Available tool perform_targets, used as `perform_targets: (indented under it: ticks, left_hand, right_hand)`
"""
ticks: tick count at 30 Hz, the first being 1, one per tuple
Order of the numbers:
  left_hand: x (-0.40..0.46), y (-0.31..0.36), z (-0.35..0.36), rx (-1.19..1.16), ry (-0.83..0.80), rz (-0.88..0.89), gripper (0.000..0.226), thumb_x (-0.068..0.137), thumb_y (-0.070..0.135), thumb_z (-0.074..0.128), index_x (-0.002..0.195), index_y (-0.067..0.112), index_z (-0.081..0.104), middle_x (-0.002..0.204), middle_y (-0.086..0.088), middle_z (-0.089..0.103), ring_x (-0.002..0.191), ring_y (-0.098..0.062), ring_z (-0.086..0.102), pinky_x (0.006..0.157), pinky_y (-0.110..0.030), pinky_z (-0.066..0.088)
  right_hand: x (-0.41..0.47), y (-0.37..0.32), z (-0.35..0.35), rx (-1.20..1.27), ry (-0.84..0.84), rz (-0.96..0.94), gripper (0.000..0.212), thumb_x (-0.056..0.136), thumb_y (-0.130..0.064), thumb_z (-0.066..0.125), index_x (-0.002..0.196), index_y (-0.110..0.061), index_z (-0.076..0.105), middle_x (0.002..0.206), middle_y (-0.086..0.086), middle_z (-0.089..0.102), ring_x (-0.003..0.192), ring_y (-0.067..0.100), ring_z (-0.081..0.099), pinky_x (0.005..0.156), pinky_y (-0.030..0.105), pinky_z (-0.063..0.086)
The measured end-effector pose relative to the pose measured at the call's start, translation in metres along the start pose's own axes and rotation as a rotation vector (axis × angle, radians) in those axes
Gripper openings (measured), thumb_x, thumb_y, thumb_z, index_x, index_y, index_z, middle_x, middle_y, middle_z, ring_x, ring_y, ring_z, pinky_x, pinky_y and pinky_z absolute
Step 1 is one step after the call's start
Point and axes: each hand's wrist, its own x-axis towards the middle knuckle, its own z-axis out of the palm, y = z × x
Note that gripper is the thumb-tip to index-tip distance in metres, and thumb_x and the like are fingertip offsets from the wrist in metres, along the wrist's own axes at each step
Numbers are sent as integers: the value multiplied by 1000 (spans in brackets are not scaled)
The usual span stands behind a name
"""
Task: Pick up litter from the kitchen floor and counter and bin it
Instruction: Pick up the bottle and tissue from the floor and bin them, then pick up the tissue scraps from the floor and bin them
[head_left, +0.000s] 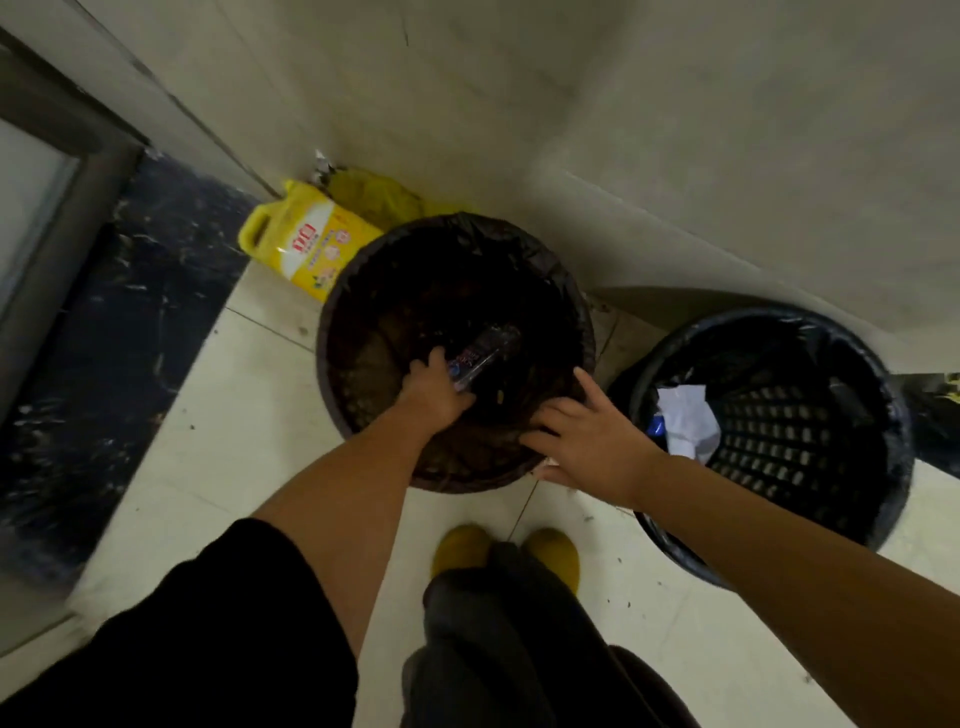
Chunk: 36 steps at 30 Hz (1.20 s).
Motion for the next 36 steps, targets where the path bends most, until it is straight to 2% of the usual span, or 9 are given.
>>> perform_targets:
  ticks: [2,4,5,10,14,17,25,30,36]
  left_hand:
    - [-46,9,-33,26,26,67,81,85,30,66,149,13,18,142,-25,35,129,-43,41,109,-47,38]
    - [-99,23,-68,84,29,109,77,87,30,63,148,11,20,140,-24,40,126,-42,47,104,-49,43]
    - [-128,32,-84,112,27,130,75,88,30,61,148,11,20,139,-24,43,124,-41,49,102,-48,45]
    - [-281,90,-146,242,-44,299,62,93,30,54,145,10,27,129,-21,55,116,-36,57,95,-44,49]
    - [-383,149,-166,389,-54,490,50,95,31,50,138,11,38,109,-15,67,98,-31,63,83,-42,53]
    - [-437,193,-153,453,-83,606,47,96,31,48,138,13,39,112,-14,66,99,-33,63,74,-34,47]
    - [-532,276,-19,886,-268,864,46,96,29,48,137,9,41,113,-22,65,104,-37,60,76,-37,45]
    - [-591,314,127,1136,-338,990,48,94,34,50,136,13,42,123,-16,63,114,-33,58,95,-36,46]
    - [-651,329,329,1235,-506,1043,47,95,35,48,137,15,40,121,-14,63,110,-29,60,93,-36,47]
  right_hand:
    - [-18,-8,-43,85,-81,115,54,73,-49,74,121,-26,64,118,5,69,120,25,60,109,62,30]
    - [-44,-17,-86,179,-155,210,60,92,-47,51,145,-25,35,148,7,44,142,25,33,118,57,10]
    - [-59,-22,-109,216,-176,242,59,96,-47,42,149,-25,26,153,6,35,145,24,25,119,55,5]
    - [-142,-58,-222,341,-154,398,59,97,-50,35,149,-25,24,152,8,36,140,29,31,117,49,19]
    - [-219,-85,-287,491,-26,583,53,98,-46,37,144,-18,34,141,14,44,127,34,45,102,45,42]
    - [-276,-102,-300,682,100,805,50,98,-45,38,140,-17,38,138,14,45,120,35,50,93,46,49]
    - [-471,-187,-234,1008,238,1328,48,100,-44,33,138,-16,38,134,13,48,116,34,53,90,41,47]
    - [-594,-254,-157,1216,285,1627,49,100,-44,31,142,-18,35,138,10,45,120,30,52,95,40,47]
    - [-705,-315,-41,1485,315,1863,50,101,-43,28,145,-19,31,144,9,42,125,29,50,103,40,43]
